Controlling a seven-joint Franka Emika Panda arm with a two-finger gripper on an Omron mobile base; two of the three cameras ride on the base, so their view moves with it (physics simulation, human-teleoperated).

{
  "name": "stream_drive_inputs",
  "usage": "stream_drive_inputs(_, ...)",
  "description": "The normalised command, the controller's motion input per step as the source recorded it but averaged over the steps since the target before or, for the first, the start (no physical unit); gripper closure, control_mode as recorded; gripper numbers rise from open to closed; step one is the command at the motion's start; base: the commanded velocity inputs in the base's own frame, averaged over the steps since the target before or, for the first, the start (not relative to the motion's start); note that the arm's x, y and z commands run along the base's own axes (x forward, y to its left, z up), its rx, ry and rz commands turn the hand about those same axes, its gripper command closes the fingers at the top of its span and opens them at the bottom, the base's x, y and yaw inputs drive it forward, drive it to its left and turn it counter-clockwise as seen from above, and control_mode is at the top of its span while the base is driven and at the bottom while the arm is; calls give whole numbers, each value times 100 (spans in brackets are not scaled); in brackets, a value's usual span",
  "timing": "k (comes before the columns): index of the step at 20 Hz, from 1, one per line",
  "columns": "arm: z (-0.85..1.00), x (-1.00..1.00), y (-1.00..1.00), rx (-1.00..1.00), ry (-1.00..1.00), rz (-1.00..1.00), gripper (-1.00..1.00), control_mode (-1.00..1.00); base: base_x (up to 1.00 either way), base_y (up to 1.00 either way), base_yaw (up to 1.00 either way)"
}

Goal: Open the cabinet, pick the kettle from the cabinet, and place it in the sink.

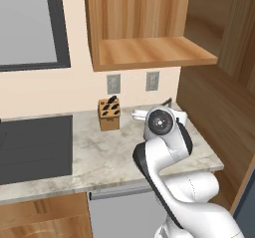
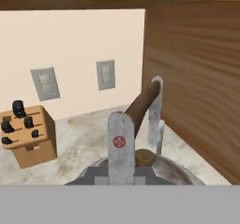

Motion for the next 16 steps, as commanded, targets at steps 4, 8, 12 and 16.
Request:
stream_drive_inputs(4, 0, 0, 0, 0, 0, 0, 100, -100, 0, 0, 0)
stream_drive_inputs(8, 0, 0, 0, 0, 0, 0, 100, -100, 0, 0, 0)
stream_drive_inputs(12, 0, 0, 0, 0, 0, 0, 100, 100, 0, 0, 0)
stream_drive_inputs(16, 0, 0, 0, 0, 0, 0, 100, 100, 0, 0, 0)
